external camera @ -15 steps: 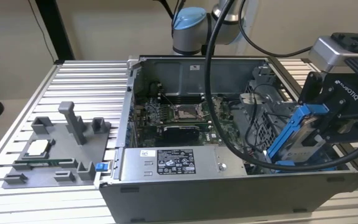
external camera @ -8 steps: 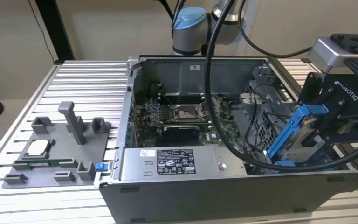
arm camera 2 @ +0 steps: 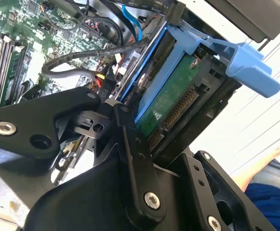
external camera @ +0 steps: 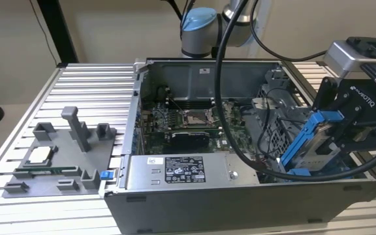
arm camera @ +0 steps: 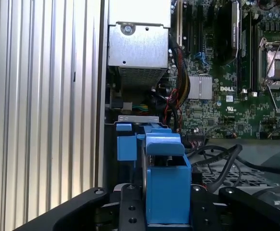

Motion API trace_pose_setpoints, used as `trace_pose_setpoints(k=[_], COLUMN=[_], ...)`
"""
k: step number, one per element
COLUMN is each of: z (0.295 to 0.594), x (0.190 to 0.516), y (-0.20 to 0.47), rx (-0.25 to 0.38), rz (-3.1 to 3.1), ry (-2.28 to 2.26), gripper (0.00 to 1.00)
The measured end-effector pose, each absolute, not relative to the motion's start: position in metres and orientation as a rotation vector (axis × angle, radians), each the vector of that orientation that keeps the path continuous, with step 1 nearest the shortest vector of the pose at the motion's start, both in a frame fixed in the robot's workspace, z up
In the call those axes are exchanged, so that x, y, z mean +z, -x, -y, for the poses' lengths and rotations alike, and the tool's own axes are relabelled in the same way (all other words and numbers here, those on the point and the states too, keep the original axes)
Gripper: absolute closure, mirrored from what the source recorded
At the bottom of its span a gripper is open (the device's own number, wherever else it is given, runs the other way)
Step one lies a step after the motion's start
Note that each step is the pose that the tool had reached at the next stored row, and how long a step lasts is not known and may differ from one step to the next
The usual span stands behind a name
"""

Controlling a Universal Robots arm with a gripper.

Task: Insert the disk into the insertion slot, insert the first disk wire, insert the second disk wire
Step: 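Insert the disk into the insertion slot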

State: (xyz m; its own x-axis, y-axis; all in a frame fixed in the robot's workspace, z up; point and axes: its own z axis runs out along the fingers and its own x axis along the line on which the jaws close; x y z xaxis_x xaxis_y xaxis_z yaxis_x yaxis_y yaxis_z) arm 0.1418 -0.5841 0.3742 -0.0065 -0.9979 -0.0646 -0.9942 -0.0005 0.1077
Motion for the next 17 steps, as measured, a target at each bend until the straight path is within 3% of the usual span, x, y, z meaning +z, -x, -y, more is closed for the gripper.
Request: trace_pose_setpoints(k=[10,11,17], z=[0.5841,0.5841,0.5841], x=[0.3739,0.3739,0.3739], y=[-0.1417,-0.1416,-0.1415], rx=[-0.190,-0.190,-0.190], rz=[2.199,2.199,2.199], ry=[-2.193,-2.193,-2.193], gripper=[1.00,0.00,0.00])
